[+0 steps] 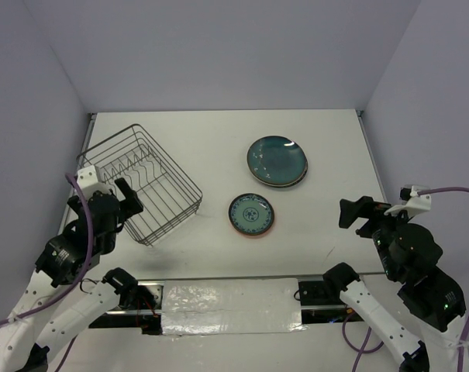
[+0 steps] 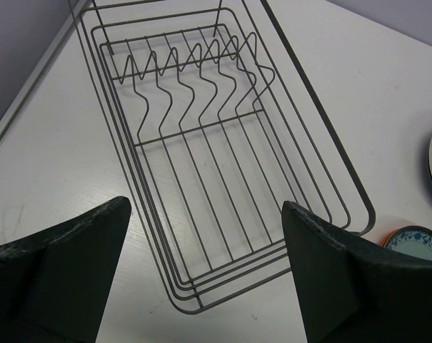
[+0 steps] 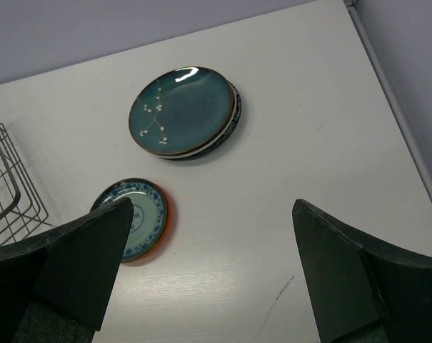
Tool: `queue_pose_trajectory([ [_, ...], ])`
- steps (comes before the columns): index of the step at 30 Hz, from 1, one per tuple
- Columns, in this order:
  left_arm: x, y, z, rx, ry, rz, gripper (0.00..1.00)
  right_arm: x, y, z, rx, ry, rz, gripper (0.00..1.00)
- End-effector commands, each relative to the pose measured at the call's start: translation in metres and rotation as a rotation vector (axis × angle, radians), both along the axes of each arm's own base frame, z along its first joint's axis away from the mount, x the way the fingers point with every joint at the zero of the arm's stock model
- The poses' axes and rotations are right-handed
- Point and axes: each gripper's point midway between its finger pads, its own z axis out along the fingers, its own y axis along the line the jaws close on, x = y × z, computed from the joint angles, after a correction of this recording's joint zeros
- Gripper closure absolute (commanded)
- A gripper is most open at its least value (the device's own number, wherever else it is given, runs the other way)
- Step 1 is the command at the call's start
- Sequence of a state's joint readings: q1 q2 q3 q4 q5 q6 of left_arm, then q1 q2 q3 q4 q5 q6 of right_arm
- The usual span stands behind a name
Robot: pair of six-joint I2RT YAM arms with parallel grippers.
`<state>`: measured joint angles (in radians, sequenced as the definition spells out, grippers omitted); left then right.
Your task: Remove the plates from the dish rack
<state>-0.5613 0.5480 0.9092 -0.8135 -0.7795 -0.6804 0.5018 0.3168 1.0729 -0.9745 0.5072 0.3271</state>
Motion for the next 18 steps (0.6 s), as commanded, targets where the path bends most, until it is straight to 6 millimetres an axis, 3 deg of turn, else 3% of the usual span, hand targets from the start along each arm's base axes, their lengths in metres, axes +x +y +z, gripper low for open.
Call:
queue_pose_trajectory([
  [1,0.006,-0.006,0.005,0.0,-0.026,-0.031,0.0,0.006,0.007,0.0,-0.013,0.009,0.024,0.0],
  [18,0.002,-0.006,0.01,-0.018,-0.057,-0.046,0.01,0.021,0.028,-0.009,0.026,0.05,0.071,0.0],
])
